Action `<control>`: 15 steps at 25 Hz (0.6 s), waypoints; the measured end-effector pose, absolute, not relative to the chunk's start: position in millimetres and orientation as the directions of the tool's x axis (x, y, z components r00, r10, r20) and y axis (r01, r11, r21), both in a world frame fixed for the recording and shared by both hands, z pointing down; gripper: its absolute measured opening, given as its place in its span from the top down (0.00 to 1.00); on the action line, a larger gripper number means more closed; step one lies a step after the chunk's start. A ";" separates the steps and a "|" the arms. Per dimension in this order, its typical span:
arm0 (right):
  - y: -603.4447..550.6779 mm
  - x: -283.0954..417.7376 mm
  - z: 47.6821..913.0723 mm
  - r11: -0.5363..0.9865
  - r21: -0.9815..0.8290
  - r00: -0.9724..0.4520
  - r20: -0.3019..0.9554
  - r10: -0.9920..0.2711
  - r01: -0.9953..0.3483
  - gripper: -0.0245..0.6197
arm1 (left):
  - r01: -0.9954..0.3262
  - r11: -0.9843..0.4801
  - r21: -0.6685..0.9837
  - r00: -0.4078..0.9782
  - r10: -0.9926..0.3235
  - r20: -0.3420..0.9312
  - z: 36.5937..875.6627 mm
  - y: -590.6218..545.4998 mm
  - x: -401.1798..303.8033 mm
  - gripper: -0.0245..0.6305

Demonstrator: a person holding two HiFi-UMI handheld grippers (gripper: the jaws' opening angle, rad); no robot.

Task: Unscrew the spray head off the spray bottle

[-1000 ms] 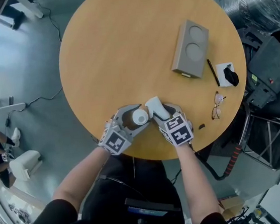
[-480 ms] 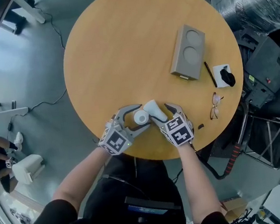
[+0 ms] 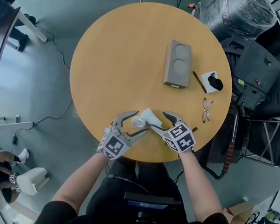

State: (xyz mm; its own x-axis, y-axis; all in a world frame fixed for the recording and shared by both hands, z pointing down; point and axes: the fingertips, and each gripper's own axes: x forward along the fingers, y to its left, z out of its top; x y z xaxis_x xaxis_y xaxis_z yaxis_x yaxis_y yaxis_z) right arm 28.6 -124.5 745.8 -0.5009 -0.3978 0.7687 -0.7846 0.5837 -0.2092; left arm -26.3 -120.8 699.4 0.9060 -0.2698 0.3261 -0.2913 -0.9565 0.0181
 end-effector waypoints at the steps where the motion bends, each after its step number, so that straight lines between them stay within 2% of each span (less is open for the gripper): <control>1: -123.9 25.2 732.3 0.574 -0.240 -0.530 0.741 -0.412 -0.783 0.46 | -0.291 -0.956 0.031 0.911 -0.267 0.314 684.8 -120.2 -26.8 0.44; 5: -113.2 10.2 686.6 0.634 -0.256 -0.612 0.659 -0.438 -0.730 0.46 | -0.308 -0.948 0.073 0.916 -0.276 0.291 639.8 -113.8 -39.3 0.50; 7: -106.5 1.5 661.4 0.670 -0.235 -0.640 0.620 -0.454 -0.704 0.49 | -0.311 -0.947 0.085 0.920 -0.278 0.276 618.4 -108.6 -47.7 0.53; 9: -99.2 -6.8 632.0 0.702 -0.207 -0.668 0.567 -0.481 -0.681 0.54 | -0.307 -0.946 0.104 0.926 -0.272 0.262 598.6 -101.4 -56.2 0.61; 11: -89.4 -13.2 599.0 0.730 -0.187 -0.702 0.503 -0.503 -0.657 0.67 | -0.290 -0.947 0.135 0.935 -0.251 0.250 579.7 -90.5 -60.8 0.74; 12: -83.5 -15.3 582.5 0.740 -0.179 -0.716 0.474 -0.513 -0.648 0.74 | -0.277 -0.949 0.149 0.940 -0.236 0.244 570.1 -83.2 -61.9 0.75; 15: -66.7 -18.4 539.1 0.751 -0.160 -0.737 0.400 -0.545 -0.641 0.89 | -0.245 -0.956 0.160 0.950 -0.204 0.235 546.0 -61.0 -65.1 0.90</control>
State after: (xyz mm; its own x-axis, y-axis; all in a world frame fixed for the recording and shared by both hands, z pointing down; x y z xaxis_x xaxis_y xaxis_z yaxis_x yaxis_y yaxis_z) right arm -18.4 -66.7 539.1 -0.7373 -0.5445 0.3999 -0.6412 0.7505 -0.1601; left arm -65.1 -61.0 546.0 0.9504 -0.2044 0.2346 -0.2452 -0.9562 0.1600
